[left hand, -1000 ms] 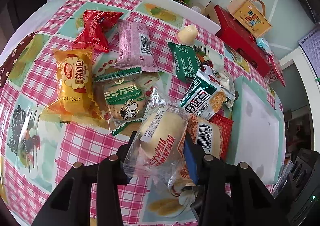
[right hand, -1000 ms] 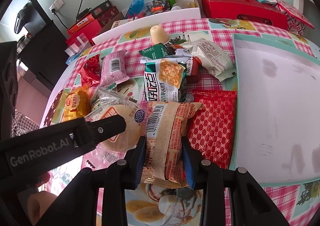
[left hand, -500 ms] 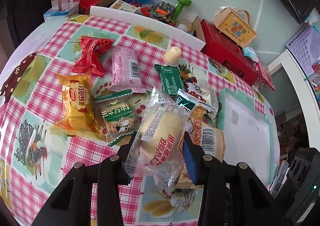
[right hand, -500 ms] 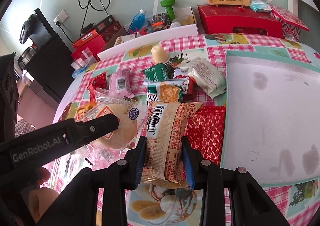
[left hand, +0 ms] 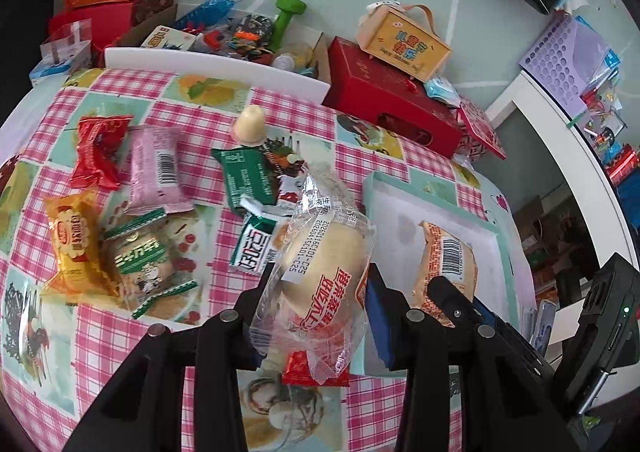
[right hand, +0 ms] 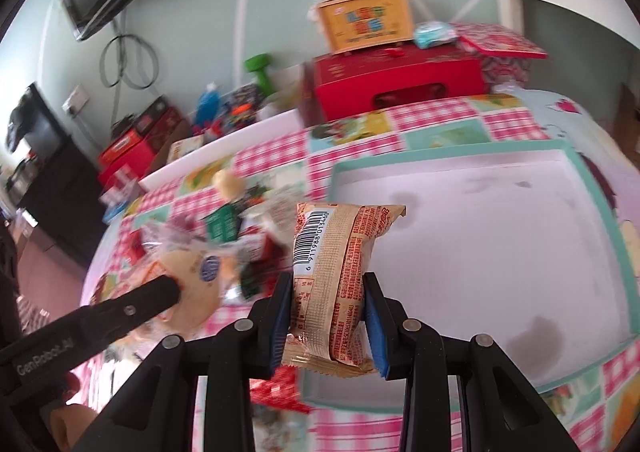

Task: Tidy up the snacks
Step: 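Carry the bun in left tool and bread packet in right tool over the tray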

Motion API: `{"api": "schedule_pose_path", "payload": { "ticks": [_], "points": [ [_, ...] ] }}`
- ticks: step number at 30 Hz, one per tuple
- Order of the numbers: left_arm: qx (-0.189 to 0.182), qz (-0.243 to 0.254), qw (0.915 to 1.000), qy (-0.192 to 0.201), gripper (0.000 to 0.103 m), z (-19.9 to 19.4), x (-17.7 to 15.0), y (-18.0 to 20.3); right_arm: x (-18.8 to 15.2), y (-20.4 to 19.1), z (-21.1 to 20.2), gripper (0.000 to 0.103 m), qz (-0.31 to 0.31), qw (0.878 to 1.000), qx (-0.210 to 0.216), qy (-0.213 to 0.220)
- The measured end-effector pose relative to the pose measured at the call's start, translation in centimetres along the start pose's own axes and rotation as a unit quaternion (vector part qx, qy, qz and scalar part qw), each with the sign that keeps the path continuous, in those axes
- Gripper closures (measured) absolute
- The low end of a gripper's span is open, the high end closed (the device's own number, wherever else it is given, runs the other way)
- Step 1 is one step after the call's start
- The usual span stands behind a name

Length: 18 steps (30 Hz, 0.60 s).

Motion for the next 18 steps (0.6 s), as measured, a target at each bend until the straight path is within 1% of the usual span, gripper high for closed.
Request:
{"api": "schedule_pose_path", "payload": {
  "ticks": [3,6,8,13,18],
  "points": [
    [-0.014,0.021,0.9997,-0.006,0.06,0.9,0.9,2.1,0.7,2.5,-0.4,0.067,0.023,1.0,-0.015,0.01],
    [-0.005,0.044,0.9989,-0.016,0.06,2.5,1.6,4.3,1.1,4.6,-0.4,0.067,0.036,0.999,-0.039,0.013],
    [-0.007,0.056,0.9981,-0.024,0.06,3.5,1.8,5.5,1.2,5.8,-0.3,0.067,0.046,0.997,-0.053,0.01],
    [-0.001,0.075,0.9962,-0.045,0.06,6.4,2.5,7.7,1.6,8.2,0.0,0.067,0.073,0.995,-0.067,0.009],
    [-0.002,0.085,0.9951,-0.051,0.06,8.8,3.2,9.3,1.8,10.0,0.0,0.067,0.089,0.992,-0.083,0.008]
  ]
}}
Point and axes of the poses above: each gripper's, at about its wrist camera, not at the fingertips, and z roughly the way its jaws point, y to its right, x to its top, the point moved 2 cm from there along z, roughly the way its jaws point, and after that the axes turned 14 degrees about -y, right-handed, at the moved point
